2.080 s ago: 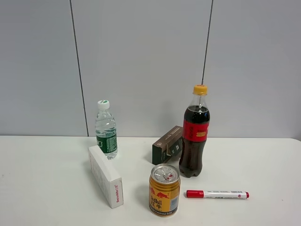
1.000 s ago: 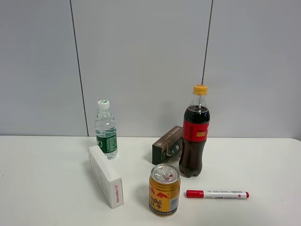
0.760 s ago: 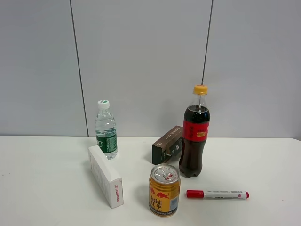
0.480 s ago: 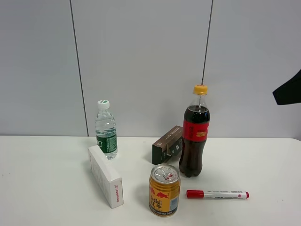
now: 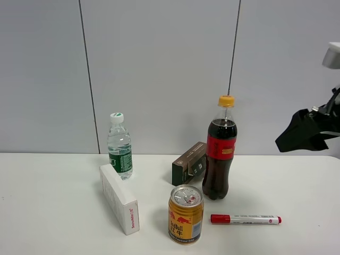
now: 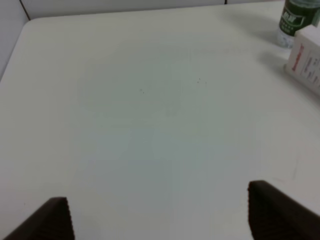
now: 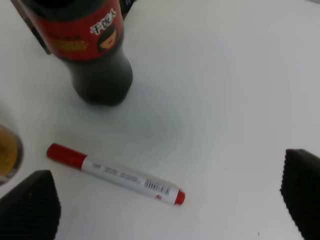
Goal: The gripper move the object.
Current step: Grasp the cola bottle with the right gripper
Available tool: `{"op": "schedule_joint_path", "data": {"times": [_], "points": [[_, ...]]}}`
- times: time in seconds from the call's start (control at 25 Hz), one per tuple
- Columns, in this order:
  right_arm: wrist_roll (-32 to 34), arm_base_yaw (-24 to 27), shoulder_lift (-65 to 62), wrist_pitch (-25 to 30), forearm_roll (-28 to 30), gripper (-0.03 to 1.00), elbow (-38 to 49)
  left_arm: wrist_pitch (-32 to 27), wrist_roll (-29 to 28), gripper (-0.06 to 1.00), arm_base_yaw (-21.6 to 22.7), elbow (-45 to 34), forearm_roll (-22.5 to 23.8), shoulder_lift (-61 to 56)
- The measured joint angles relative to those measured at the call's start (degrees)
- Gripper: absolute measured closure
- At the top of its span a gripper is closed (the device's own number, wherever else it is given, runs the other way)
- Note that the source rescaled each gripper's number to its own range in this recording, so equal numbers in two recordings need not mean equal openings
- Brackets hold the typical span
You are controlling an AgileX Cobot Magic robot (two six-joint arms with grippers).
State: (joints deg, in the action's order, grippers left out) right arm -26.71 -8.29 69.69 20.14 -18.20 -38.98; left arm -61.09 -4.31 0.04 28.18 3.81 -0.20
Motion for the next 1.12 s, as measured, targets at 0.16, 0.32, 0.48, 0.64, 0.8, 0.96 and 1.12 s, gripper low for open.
{"op": "schedule_joint_path", "data": {"times": [0.16, 0.32, 0.48, 0.64, 0.8, 0.96, 1.12], "points": [[-2.7, 0.0, 3.5, -4.7, -0.1, 0.14, 0.1, 0.0, 0.0, -0.06, 0.0, 0.0, 0.0, 0.0], [-7.4, -0.7, 7.1, -8.9, -0.4, 0.14, 0.1, 0.0, 0.0, -0.06, 0.0, 0.0, 0.0, 0.0], [-11.4, -4.6, 10.4, -12.1, -0.4, 0.14, 0.1, 0.0, 0.0, -0.06, 0.0, 0.0, 0.0, 0.0], [-12.9, -6.0, 13.1, -16.2, -0.4, 0.14, 0.1, 0.0, 0.1, -0.06, 0.0, 0.0, 0.0, 0.0], [-12.8, -6.0, 15.2, -21.2, -0.5, 0.14, 0.1, 0.0, 0.1, -0.06, 0.0, 0.0, 0.0, 0.0], [-12.5, -6.0, 18.0, -27.0, -0.5, 0.14, 0.1, 0.0, 0.1, -0.06, 0.0, 0.0, 0.0, 0.0], [-11.8, -6.3, 21.6, -28.3, -0.3, 0.14, 0.1, 0.0, 0.1, -0.06, 0.0, 0.0, 0.0, 0.0]]}}
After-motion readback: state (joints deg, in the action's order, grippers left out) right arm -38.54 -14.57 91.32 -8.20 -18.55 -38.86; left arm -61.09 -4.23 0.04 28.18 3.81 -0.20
